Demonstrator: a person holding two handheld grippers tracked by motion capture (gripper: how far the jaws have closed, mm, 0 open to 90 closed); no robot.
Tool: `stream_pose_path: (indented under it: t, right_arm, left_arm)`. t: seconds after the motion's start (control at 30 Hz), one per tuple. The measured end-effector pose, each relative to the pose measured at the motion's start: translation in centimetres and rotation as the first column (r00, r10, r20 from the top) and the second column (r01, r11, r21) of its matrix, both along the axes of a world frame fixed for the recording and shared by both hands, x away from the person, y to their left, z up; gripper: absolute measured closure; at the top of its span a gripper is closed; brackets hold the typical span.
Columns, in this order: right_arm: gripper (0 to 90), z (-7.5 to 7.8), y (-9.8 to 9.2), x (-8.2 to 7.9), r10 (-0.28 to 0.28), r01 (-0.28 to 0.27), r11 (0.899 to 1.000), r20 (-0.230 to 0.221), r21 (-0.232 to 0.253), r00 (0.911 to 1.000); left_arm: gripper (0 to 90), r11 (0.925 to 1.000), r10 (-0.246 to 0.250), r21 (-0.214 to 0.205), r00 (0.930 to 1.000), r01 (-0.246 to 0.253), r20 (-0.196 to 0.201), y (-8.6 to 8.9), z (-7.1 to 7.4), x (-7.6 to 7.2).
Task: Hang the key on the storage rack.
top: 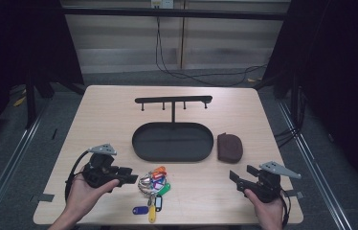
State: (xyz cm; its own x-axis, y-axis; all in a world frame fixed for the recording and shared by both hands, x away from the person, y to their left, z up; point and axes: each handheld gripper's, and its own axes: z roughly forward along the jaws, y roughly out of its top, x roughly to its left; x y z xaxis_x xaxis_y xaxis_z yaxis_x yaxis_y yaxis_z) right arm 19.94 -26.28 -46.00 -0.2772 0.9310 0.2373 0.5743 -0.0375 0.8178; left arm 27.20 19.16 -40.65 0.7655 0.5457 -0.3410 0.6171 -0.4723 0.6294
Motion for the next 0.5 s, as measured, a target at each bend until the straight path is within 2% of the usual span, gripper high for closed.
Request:
stream_pose_path:
  t: [0.27, 0.37, 0.5]
  right_arm:
    - [24.2, 0.0, 0.1, 0.0, 0.002, -0.002, 1.0, -0.001, -0.006, 1.0]
    - [24.2, 0.0, 0.1, 0.1, 0.002, -0.002, 1.0, -0.004, -0.008, 1.0]
    - [24.2, -0.1, 0.1, 0.1, 0.003, -0.003, 1.0, -0.005, -0.008, 1.0]
  left_arm:
    - [63.1, 0.9946, -0.055, 0.087, 0.9984, 0.056, -0.008, -2.0, 0.6, 0.4]
    - [63.4, 0.9917, -0.075, 0.103, 0.997, 0.077, -0.02, -2.7, 0.8, 0.6]
    - [63.4, 0.9893, -0.099, 0.103, 0.9942, 0.103, -0.044, -3.3, 0.9, 1.0]
